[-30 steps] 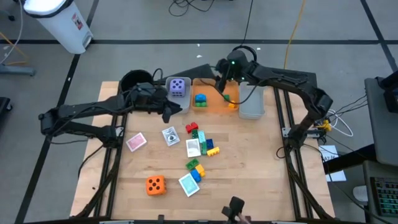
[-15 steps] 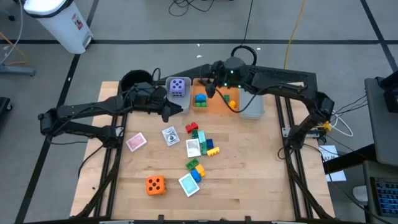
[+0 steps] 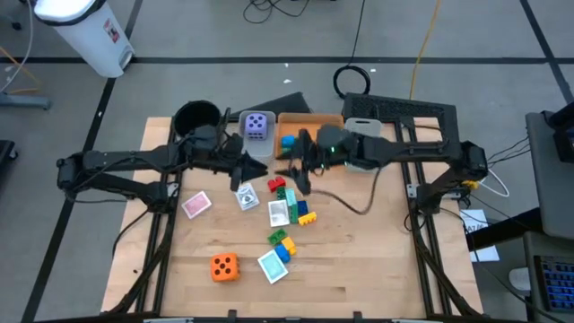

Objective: Pick & Place Toys
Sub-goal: Put the top yellow game piece into the orange bin

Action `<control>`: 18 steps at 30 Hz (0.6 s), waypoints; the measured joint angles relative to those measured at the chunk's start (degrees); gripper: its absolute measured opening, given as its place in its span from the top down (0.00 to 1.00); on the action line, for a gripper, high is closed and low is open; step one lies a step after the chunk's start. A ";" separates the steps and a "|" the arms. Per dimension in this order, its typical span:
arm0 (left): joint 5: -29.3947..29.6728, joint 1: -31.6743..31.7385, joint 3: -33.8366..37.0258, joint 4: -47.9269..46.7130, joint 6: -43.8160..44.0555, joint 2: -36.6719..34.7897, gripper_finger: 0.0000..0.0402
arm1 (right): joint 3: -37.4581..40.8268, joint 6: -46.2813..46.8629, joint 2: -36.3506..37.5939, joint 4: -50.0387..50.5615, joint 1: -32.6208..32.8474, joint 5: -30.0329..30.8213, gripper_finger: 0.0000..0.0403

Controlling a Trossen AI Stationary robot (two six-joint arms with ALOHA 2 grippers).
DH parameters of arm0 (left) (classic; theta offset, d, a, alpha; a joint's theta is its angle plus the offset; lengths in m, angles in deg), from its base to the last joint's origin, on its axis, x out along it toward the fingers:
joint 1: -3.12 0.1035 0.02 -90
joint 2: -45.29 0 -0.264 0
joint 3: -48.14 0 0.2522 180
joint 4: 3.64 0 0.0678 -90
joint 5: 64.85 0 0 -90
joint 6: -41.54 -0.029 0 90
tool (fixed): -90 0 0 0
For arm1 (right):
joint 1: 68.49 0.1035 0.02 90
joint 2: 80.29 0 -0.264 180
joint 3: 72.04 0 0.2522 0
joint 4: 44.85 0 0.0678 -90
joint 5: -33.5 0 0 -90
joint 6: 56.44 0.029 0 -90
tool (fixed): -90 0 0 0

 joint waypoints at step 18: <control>-0.07 -7.32 0.00 -8.76 -0.94 0.01 0.66 | 2.20 -3.90 -6.56 30.98 16.09 13.46 0.51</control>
